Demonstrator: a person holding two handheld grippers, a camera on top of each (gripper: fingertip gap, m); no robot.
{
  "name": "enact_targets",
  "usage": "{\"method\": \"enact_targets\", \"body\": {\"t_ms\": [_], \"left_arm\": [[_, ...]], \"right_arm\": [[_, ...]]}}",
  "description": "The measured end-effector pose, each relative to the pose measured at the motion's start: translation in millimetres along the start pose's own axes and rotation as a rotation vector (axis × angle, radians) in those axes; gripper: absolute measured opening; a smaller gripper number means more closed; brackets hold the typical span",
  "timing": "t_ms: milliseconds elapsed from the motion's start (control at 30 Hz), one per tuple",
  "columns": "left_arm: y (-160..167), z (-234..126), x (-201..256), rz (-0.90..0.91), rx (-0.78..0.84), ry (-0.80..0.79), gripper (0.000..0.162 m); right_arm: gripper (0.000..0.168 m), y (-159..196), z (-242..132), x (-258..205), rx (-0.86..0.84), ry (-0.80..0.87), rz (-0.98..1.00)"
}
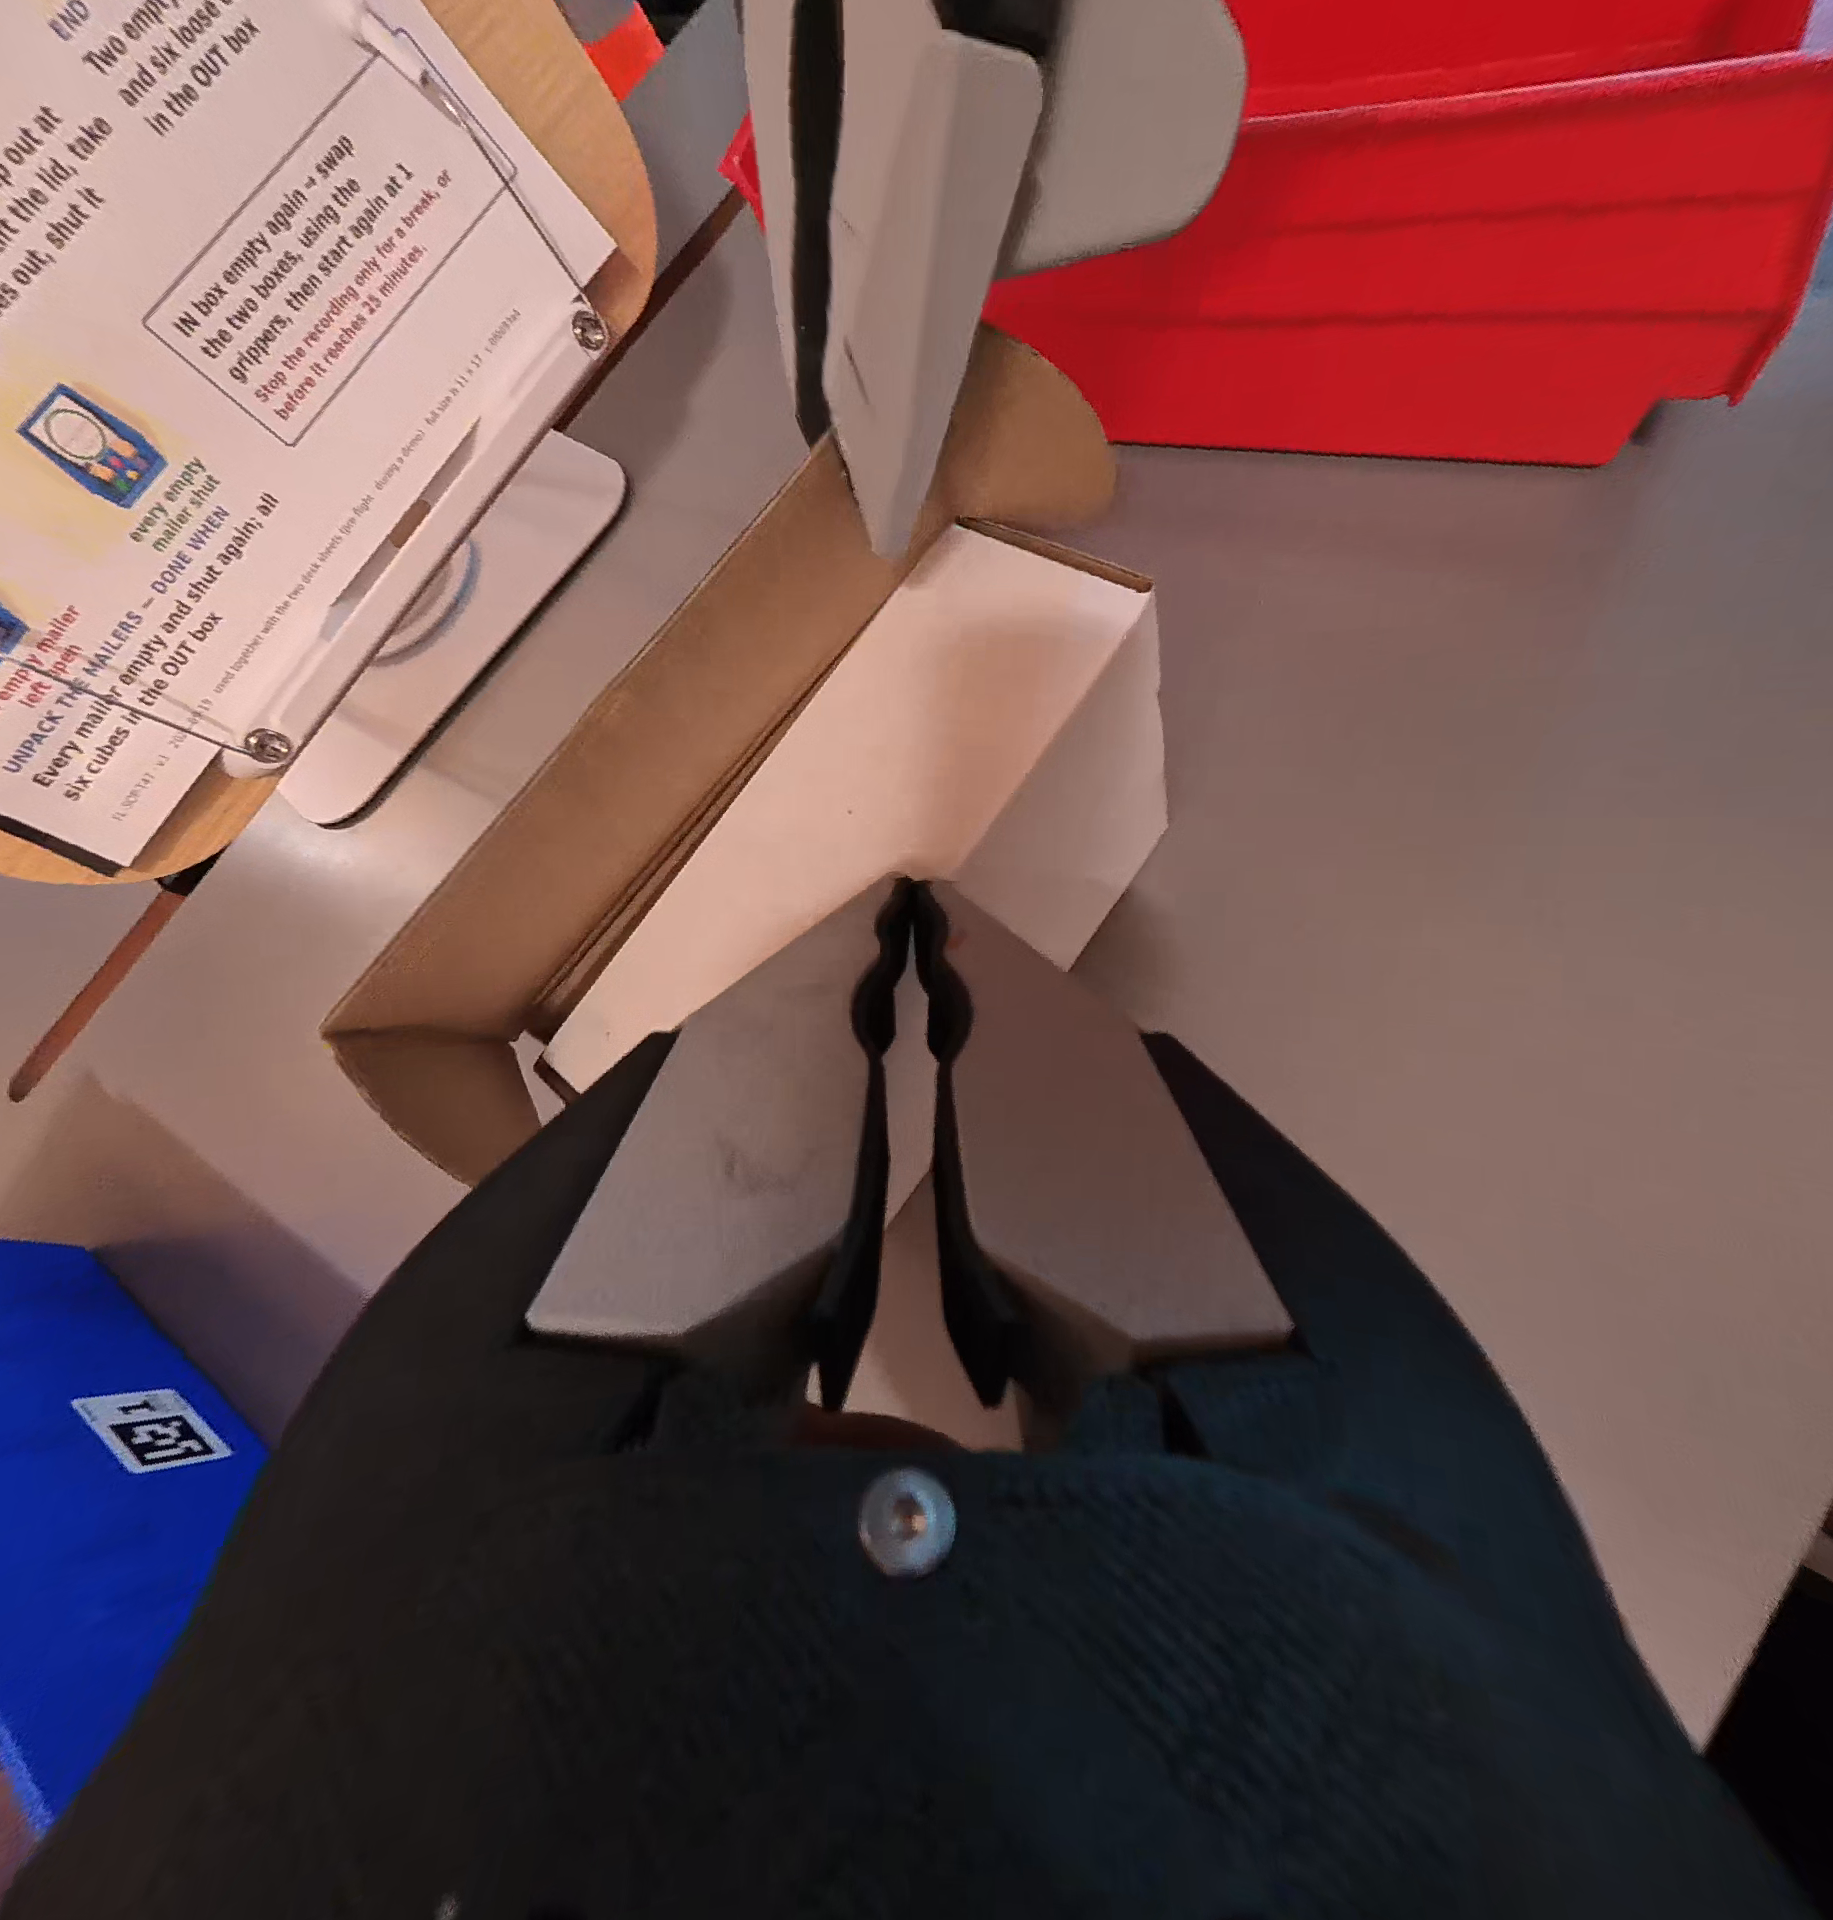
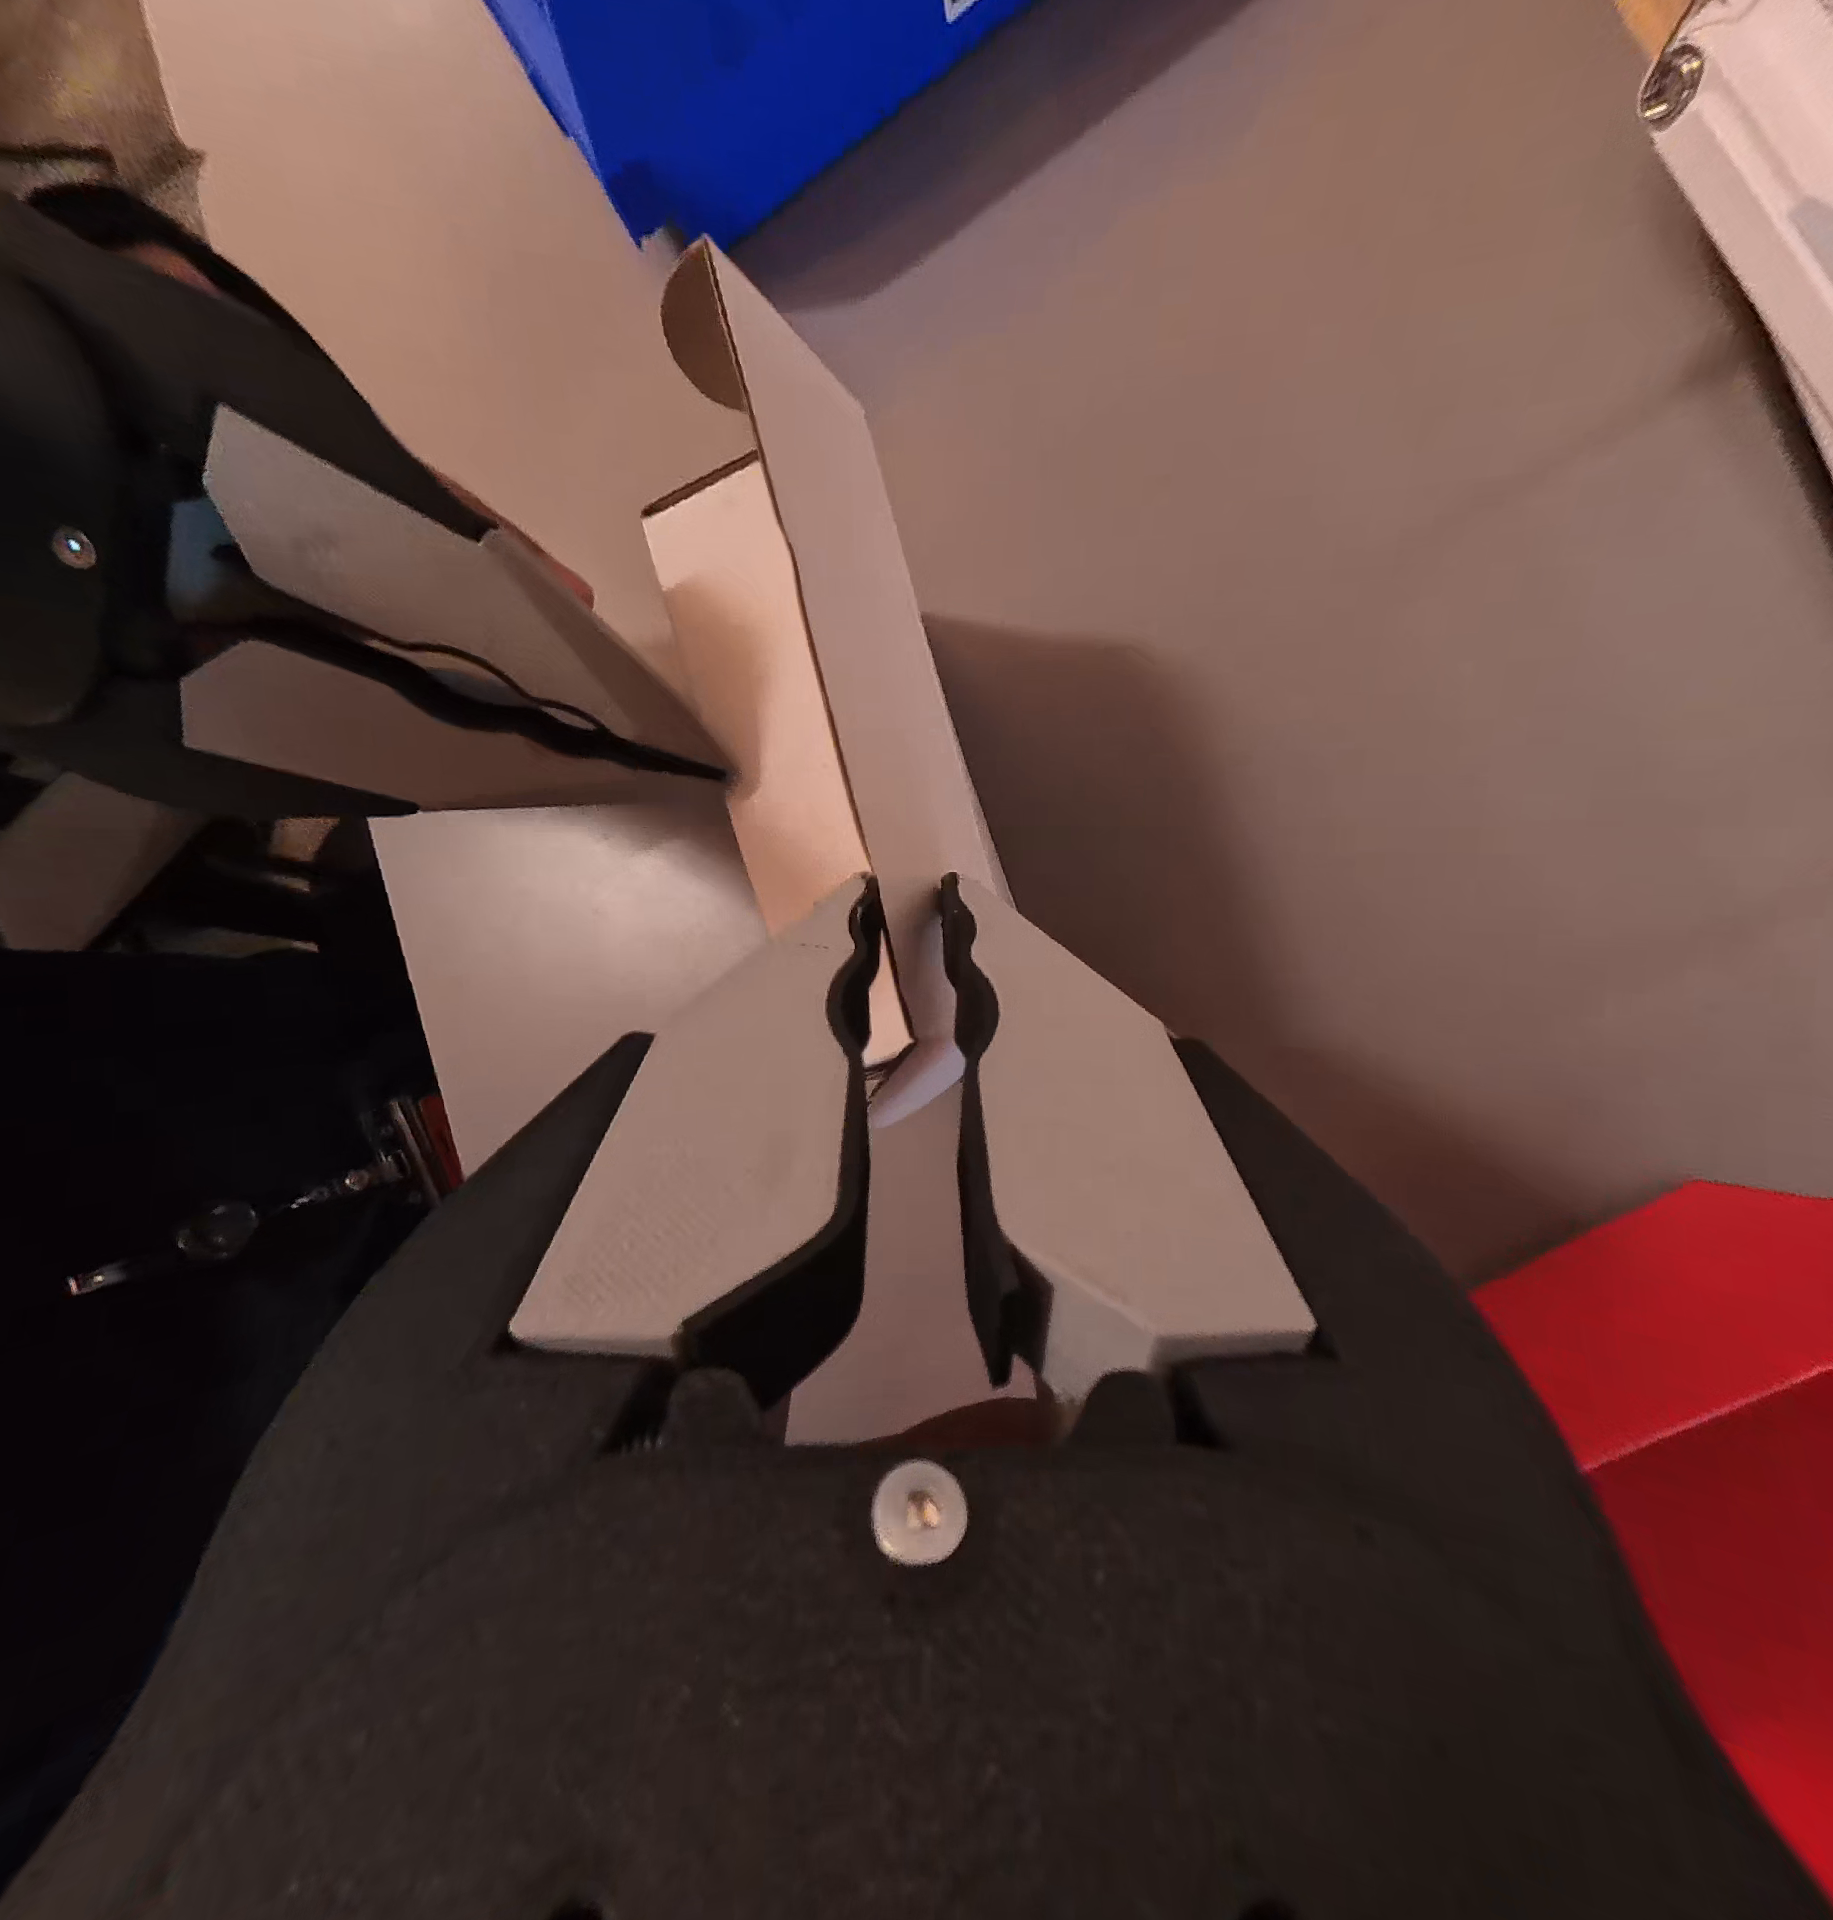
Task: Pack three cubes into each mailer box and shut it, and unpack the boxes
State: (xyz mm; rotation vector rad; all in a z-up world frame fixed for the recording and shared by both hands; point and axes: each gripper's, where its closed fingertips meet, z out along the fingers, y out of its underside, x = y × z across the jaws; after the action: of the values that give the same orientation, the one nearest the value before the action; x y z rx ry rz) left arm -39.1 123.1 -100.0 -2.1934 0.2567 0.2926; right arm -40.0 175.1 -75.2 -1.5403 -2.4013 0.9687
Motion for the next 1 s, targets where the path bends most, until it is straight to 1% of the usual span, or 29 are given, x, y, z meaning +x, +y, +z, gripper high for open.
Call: {"method": "enact_targets", "body": {"t_ms": [67, 133, 200, 233, 267, 333, 433, 533, 600, 733, 833, 933, 1000], "left_arm": [[1, -2, -1, 0.033, 0.003, -0.026, 0.0], [-1, -15, -7, 0.022, 0.037, -0.049, 0.0], [-7, -39, -12, -0.067, 0.114, 0.005, 0.0], [-8, -51, -22, -0.12, 0.144, 0.006, 0.0], [-5, -61, -37, -0.159, 0.152, -0.024, 0.0], [13, -71, -62, -0.211, 0.104, -0.061, 0.0], [30, -62, -75, -0.282, 0.053, -0.018, 0.013], [34, -43, -73, -0.318, 0.029, 0.053, 0.028], [41, -31, -77, -0.327, -0.017, 0.05, 0.031], [35, -27, -80, -0.333, -0.018, 0.082, 0.004], [34, -30, -80, -0.335, -0.054, 0.098, 0.001], [29, -34, -73, -0.426, -0.065, 0.191, 0.005], [29, -34, -72, -0.486, -0.077, 0.224, 0.006]], "right_arm": [[0.007, -2, 0, 1, 0.027, -0.012, 0.015], [0.007, -2, 0, 1, 0.044, -0.009, 0.015], [0.007, -3, 0, 1, 0.052, 0.0, 0.002], [0.006, -3, 0, 1, 0.055, 0.003, -0.007], [0.006, -3, 0, 1, 0.057, 0.006, -0.014], [0.006, -3, 0, 1, 0.063, 0.004, -0.016], [0.007, -5, 2, -1, 0.077, -0.017, -0.013], [0.007, -5, 3, -3, 0.091, -0.028, -0.007], [0.007, -5, 2, -3, 0.099, -0.031, -0.004], [0.007, -5, 2, -3, 0.123, -0.028, 0.003], [0.006, -5, 0, -1, 0.145, -0.024, 0.017], [0.005, -6, 0, 1, 0.163, -0.016, 0.032], [0.005, -6, 0, 1, 0.173, -0.009, 0.041]]}}
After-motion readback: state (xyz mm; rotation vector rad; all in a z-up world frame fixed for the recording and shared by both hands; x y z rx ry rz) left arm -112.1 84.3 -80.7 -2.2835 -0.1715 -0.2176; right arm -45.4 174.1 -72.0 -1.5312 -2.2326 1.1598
